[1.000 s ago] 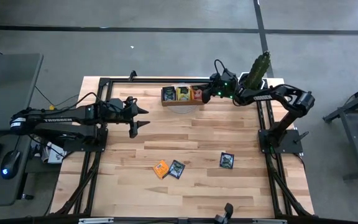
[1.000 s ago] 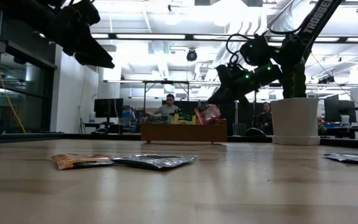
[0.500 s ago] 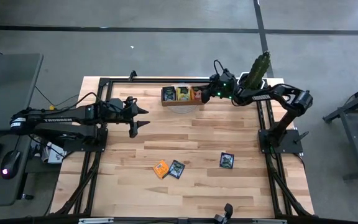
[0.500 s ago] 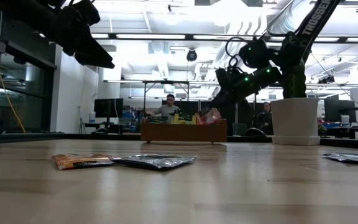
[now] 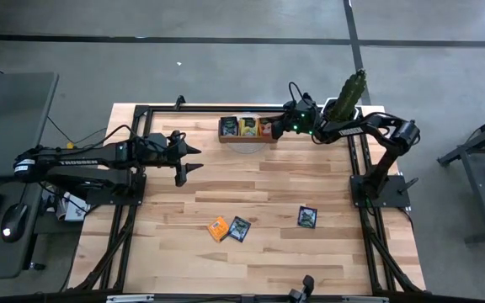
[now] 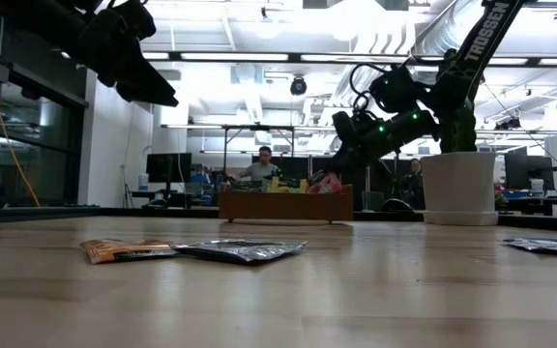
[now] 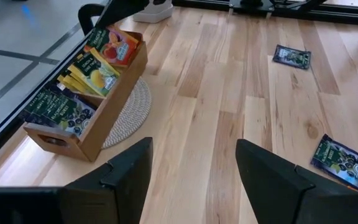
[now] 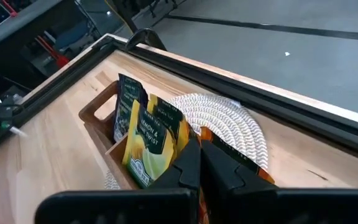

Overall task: Pick & Place Tea
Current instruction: Put the top orange tea bag in the right compartment of the organizer, then put the right purple tea bag in the left compartment of the organizer

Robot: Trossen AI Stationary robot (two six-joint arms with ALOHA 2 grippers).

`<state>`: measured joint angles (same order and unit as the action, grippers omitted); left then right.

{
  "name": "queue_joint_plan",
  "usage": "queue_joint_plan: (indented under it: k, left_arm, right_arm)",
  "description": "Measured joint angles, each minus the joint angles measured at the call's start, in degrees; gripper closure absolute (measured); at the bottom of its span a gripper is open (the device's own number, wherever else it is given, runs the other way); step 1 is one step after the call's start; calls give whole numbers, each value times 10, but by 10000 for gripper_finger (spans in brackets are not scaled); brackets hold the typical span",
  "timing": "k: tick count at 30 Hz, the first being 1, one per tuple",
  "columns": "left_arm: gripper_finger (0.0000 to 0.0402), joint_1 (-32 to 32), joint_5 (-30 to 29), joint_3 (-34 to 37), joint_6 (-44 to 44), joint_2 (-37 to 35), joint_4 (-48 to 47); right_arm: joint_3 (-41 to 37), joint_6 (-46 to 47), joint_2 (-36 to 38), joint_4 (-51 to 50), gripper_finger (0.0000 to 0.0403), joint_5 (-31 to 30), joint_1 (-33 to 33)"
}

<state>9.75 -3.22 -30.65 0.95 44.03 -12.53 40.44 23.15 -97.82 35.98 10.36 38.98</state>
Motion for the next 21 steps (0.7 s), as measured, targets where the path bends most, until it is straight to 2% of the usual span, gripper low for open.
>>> queue_joint_plan:
  k: [6, 16, 21]
  left_arm:
    - [175, 0, 0, 0, 0, 0, 0]
    - [175, 0, 0, 0, 0, 0, 0]
    - [175, 0, 0, 0, 0, 0, 0]
  right_arm:
    - [0, 0, 0, -20, 382, 21, 1]
    - [0, 0, 13, -18, 274, 21, 1]
    - [0, -7, 57, -33, 244, 20, 4]
